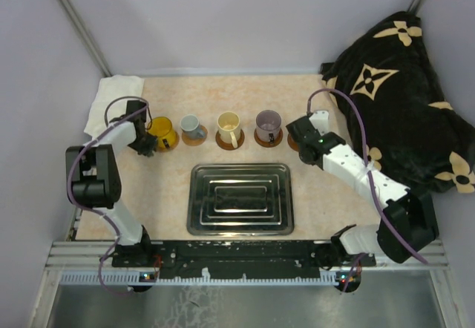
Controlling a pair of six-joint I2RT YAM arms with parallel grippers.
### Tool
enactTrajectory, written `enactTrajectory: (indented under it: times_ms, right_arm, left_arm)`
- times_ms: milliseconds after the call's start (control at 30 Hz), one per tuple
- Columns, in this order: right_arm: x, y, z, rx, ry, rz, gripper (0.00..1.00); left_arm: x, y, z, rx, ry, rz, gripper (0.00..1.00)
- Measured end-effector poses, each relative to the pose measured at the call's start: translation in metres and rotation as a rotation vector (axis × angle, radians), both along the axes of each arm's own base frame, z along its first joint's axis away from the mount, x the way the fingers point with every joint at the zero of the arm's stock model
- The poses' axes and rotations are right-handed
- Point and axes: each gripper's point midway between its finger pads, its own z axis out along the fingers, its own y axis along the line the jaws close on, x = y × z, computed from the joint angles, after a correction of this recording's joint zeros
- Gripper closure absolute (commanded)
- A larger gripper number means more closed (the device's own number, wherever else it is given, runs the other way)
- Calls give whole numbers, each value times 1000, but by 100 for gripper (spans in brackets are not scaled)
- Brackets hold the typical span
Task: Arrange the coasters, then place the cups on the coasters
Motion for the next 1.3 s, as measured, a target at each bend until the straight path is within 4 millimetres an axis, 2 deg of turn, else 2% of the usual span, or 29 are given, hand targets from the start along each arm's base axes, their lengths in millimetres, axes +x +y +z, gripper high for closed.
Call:
enactTrajectory:
  times_ms: [133,233,500,600,667,833,867,900,933,1100,1300]
  right_arm:
    - [-17,-4,-16,-11,56,11,95]
    - [-19,-4,-19,-12,67,15,93]
    - [0,3,-12,39,-5,13,90]
    - [16,-2,-5,77,-44,-14,79]
    - [31,-13,5,98,-89,-50,70]
    - [73,-53,41,140,-226,-148,34]
    - [80,-61,46,152,-247,-170,24]
    - [87,-70,50,166,-262,-190,10]
    - [94,-80,53,180,-280,-217,2]
    - [111,-122,55,201,-296,-314,1]
    - [115,-140,61,253,-311,-338,1]
  left_arm:
    - [1,7,25,41,-59,14,71]
    - [1,12,44,64,-102,23,70]
    - [-4,18,77,98,-170,38,68]
    - [-4,20,94,119,-215,27,62]
    - [-3,22,106,135,-252,10,57]
    - [8,27,135,187,-361,-29,25]
    - [11,28,139,200,-377,-37,17]
    - [13,29,141,209,-390,-41,7]
    - [15,30,143,219,-400,-45,1]
    - [20,44,149,260,-419,-25,0]
    - [12,89,151,298,-412,91,0]
